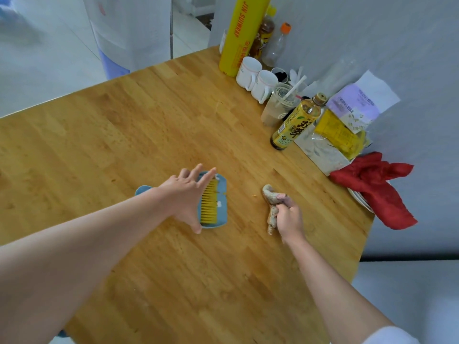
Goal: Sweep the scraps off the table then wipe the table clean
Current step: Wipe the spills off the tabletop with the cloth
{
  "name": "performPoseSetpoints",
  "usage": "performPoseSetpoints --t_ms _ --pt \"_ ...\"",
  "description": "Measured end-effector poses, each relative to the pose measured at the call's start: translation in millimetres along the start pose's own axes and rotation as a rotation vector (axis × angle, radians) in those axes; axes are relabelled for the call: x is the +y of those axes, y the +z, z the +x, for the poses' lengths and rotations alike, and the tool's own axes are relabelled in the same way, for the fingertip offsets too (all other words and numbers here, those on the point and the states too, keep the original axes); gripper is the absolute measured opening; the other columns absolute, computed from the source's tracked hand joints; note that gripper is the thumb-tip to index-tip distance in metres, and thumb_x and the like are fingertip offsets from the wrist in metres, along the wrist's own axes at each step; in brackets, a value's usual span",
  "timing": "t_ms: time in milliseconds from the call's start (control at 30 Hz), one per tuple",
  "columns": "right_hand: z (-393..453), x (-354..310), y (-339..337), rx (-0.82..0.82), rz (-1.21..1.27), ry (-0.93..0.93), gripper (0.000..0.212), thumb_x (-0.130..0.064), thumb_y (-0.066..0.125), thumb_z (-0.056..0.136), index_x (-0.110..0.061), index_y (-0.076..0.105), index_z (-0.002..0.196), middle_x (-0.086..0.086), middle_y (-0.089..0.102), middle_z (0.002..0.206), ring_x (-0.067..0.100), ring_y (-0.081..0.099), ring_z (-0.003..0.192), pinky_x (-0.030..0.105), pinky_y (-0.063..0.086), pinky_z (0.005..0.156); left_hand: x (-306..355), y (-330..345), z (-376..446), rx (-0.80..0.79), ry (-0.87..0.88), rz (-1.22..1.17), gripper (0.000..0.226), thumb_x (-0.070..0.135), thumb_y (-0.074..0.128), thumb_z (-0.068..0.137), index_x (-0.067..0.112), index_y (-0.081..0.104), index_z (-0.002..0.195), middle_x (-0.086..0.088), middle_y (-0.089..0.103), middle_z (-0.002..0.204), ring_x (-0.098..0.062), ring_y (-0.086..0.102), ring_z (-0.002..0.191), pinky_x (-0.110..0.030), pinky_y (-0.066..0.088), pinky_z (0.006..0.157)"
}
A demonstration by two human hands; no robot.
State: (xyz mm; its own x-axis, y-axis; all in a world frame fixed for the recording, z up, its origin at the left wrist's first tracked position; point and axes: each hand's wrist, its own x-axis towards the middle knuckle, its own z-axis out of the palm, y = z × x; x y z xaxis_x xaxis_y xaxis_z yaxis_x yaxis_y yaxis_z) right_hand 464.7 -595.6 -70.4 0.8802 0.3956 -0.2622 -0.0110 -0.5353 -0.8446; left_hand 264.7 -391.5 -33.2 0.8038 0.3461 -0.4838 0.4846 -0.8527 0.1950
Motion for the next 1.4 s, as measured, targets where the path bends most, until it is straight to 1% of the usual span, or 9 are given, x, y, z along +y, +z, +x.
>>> performPoseSetpoints --t_ms 300,500,667,800,933,1033,1133,1233,1400 --pt "-12.9 -26.0 33.4 -0.251 0.085 -0.002 0.047 0.002 0.041 0.092 -0.026 0.076 0.078 -0.004 0.064 0.069 0.009 0.054 0.062 0.021 0.043 0.053 27.2 5.0 13.1 -0.001 0.011 0.089 0.159 0.070 0.084 0.051 0.028 -0.032 0.151 -0.010 -0.020 0.164 -0.037 0.014 0.148 -0.044 0.033 0.113" --pt "-9.5 -31.2 19.4 -0.095 0.178 0.035 0.034 -0.003 0.042 0.093 -0.023 0.065 0.078 -0.009 0.049 0.054 0.007 0.043 0.046 0.026 0.034 0.048 29.6 2.8 13.0 -0.019 -0.013 0.076 0.161 0.070 0.085 0.051 0.029 -0.035 0.149 -0.010 -0.022 0.164 -0.037 0.013 0.149 -0.045 0.032 0.115" --pt "-26.1 -30.4 47.8 -0.229 0.130 0.040 0.035 0.002 0.042 0.091 -0.021 0.068 0.088 -0.006 0.055 0.059 0.012 0.047 0.052 0.026 0.040 0.050 32.2 0.4 14.3 -0.038 -0.022 0.095 0.161 0.072 0.084 0.051 0.027 -0.036 0.149 -0.012 -0.024 0.163 -0.038 0.012 0.150 -0.045 0.032 0.116" --pt "-22.1 -33.4 40.9 -0.034 0.312 0.120 0.029 -0.002 0.046 0.087 -0.022 0.057 0.068 -0.006 0.049 0.053 0.010 0.043 0.046 0.020 0.033 0.043 31.9 -0.7 13.7 -0.045 -0.022 0.090 0.160 0.071 0.084 0.052 0.027 -0.035 0.149 -0.011 -0.023 0.164 -0.037 0.012 0.150 -0.045 0.032 0.116" --pt "-16.4 -24.4 23.9 0.041 0.168 0.046 0.027 -0.009 0.042 0.093 -0.028 0.054 0.079 -0.014 0.041 0.047 0.007 0.033 0.040 0.023 0.027 0.042 31.5 -1.1 14.8 -0.053 -0.022 0.082 0.161 0.072 0.084 0.051 0.027 -0.035 0.150 -0.011 -0.023 0.164 -0.037 0.012 0.149 -0.046 0.030 0.117" --pt "-23.7 -20.1 38.1 -0.031 0.136 0.104 0.029 -0.006 0.042 0.094 -0.024 0.063 0.083 -0.008 0.046 0.054 0.011 0.040 0.047 0.026 0.031 0.045 32.5 -0.2 13.7 -0.058 -0.027 0.096 0.162 0.073 0.084 0.050 0.026 -0.035 0.150 -0.013 -0.024 0.163 -0.038 0.012 0.150 -0.046 0.030 0.117" --pt "-32.8 -29.4 57.2 -0.091 0.386 0.246 0.025 -0.003 0.047 0.090 -0.016 0.063 0.076 0.002 0.060 0.060 0.018 0.056 0.056 0.025 0.045 0.051 33.3 0.7 14.8 -0.049 -0.034 0.109 0.162 0.075 0.082 0.049 0.026 -0.035 0.149 -0.013 -0.024 0.163 -0.038 0.011 0.150 -0.046 0.030 0.117" --pt "-29.6 -39.0 51.0 -0.035 0.550 0.273 0.025 -0.003 0.051 0.088 -0.014 0.063 0.070 0.004 0.061 0.060 0.018 0.059 0.052 0.023 0.047 0.048 31.5 4.2 16.2 -0.032 -0.033 0.102 0.162 0.077 0.081 0.048 0.028 -0.034 0.150 -0.012 -0.017 0.165 -0.037 0.014 0.149 -0.045 0.031 0.115" --pt "-27.5 -44.2 27.7 -0.061 0.493 0.255 0.034 -0.004 0.049 0.088 -0.019 0.044 0.058 0.004 0.037 0.050 0.019 0.031 0.039 0.020 0.027 0.041 26.2 7.6 12.9 0.008 -0.121 0.077 0.160 0.081 0.077 0.046 0.028 -0.033 0.150 -0.015 0.017 0.154 -0.035 0.030 0.136 -0.044 0.040 0.106"
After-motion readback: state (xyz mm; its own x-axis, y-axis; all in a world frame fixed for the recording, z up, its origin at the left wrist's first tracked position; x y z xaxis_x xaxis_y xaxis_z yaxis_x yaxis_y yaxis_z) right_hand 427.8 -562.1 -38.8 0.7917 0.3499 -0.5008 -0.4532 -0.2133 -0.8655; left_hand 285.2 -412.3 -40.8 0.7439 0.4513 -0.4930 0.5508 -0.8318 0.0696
